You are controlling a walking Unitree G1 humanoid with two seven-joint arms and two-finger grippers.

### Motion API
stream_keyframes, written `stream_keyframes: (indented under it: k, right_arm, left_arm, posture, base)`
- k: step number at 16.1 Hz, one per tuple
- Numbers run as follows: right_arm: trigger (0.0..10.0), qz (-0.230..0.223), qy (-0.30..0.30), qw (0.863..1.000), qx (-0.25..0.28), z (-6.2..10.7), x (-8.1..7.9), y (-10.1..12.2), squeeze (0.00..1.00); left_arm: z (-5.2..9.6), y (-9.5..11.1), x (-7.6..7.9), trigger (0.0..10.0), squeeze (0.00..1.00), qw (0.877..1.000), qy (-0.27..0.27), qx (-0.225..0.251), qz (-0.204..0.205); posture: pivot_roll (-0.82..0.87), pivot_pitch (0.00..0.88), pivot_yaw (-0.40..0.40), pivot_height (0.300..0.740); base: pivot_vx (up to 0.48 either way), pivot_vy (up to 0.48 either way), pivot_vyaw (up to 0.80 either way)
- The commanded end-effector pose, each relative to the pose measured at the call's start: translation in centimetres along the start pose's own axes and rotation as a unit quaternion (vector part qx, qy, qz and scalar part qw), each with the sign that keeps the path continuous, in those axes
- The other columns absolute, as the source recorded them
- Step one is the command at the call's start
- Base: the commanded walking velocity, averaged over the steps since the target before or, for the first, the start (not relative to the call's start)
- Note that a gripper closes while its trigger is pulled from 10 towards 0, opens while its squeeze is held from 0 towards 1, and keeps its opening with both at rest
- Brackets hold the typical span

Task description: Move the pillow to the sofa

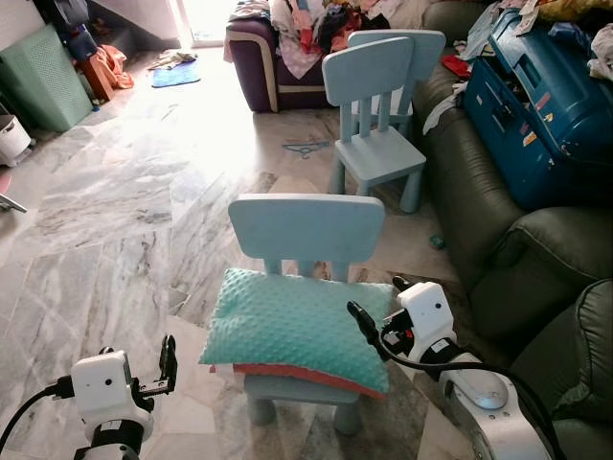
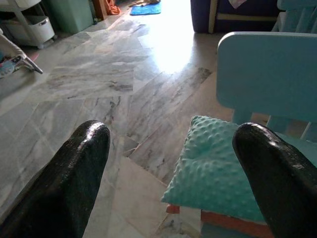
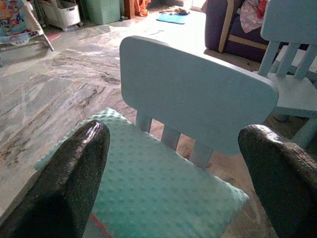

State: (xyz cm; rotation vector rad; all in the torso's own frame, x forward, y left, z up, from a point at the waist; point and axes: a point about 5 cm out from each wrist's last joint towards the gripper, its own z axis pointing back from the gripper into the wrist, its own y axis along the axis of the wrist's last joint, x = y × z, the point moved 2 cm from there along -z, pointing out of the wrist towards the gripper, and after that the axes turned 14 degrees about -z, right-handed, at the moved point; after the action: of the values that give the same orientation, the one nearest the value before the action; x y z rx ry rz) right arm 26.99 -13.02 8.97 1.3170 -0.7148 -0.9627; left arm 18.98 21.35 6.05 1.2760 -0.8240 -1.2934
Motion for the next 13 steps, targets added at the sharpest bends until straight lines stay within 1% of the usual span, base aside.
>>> stream_keyframes:
  k: [1, 4, 13]
  right_arm:
    - [10.0, 0.0, 0.01, 1.0, 0.005, 0.08, -0.46, 0.39, 0.0]
    - [10.0, -0.001, 0.011, 1.0, 0.004, 0.12, -0.55, 0.4, 0.0]
    - [10.0, -0.006, 0.015, 1.0, 0.001, 0.13, -0.83, 0.25, 0.0]
  left_arm:
    - [0.22, 0.13, -0.21, 10.0, 0.0, 1.0, 0.002, 0.0, -0.005]
    - [0.23, 0.12, -0.22, 10.0, 0.0, 1.0, 0.001, -0.001, -0.005]
    - [0.28, 0.09, -0.17, 10.0, 0.0, 1.0, 0.0, -0.004, -0.007]
  posture:
    - [-0.13, 0.118, 0.063, 0.74]
    - [-0.13, 0.124, 0.064, 0.736]
    - [-0.12, 0.134, 0.068, 0.651]
  base:
    - [0.0, 0.0, 0.0]
    - [0.0, 0.0, 0.0]
    - [0.0, 0.0, 0.0]
